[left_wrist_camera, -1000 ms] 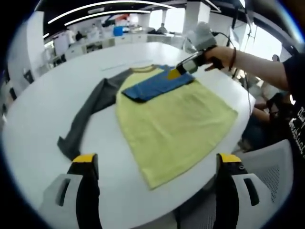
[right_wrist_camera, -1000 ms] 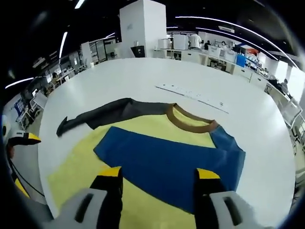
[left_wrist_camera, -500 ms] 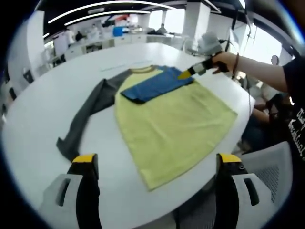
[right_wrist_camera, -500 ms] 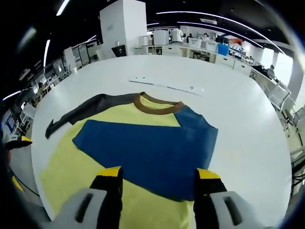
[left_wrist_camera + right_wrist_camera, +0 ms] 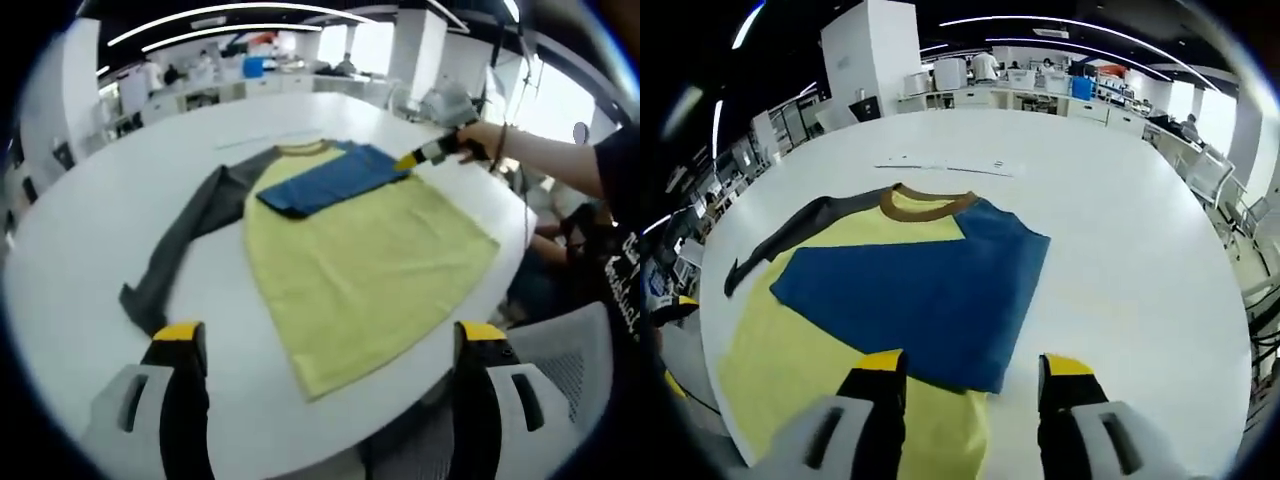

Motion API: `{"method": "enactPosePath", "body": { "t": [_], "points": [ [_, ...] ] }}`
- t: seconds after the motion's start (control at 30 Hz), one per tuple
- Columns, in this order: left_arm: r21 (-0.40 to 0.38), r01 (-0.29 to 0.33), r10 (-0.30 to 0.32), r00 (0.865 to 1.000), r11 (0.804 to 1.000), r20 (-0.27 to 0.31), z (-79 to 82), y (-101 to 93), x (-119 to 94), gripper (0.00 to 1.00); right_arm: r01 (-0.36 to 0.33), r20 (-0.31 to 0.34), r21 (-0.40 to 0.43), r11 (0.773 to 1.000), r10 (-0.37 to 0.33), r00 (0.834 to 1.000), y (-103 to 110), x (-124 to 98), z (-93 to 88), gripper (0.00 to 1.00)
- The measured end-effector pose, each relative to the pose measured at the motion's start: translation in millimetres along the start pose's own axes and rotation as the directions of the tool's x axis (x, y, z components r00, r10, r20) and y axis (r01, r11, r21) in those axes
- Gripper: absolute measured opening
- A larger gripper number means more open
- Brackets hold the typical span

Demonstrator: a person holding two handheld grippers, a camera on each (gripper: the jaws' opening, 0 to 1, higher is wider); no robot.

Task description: Fold the garment on the visible template until the final outline fits inside the template.

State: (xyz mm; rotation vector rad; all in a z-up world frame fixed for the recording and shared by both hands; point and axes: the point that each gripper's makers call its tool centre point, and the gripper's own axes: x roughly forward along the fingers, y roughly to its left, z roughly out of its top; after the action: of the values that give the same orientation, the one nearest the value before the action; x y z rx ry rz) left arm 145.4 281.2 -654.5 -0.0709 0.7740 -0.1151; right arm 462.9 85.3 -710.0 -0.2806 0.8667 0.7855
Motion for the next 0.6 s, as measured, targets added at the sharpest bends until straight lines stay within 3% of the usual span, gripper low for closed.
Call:
{"method": "enactPosePath", "body": {
  "t": [0.17, 0.4, 0.6],
  "points": [
    [-0.001, -0.001, 0.001, 1.0, 1.0, 0.008, 1.6, 0.0, -0.8, 0.99, 0.022, -0.014, 0.017, 1.0, -0.021, 1.0, -7.7, 0.2, -8.8, 0.33],
    [0.001, -0.004, 0.004, 1.0, 1.0, 0.001, -0.4, 1.4, -2.3, 0.99, 0.016, -0.009, 0.09, 0.996, -0.015, 1.0, -9.9, 1.0, -14.5, 0.26],
    [0.001, -0.011, 0.011, 1.0, 1.0, 0.003, 0.2, 3.6, -4.0, 0.99, 0.001, -0.004, 0.1, 0.995, -0.001, 1.0, -5.7, 2.8, -15.0, 0.16]
  ]
}}
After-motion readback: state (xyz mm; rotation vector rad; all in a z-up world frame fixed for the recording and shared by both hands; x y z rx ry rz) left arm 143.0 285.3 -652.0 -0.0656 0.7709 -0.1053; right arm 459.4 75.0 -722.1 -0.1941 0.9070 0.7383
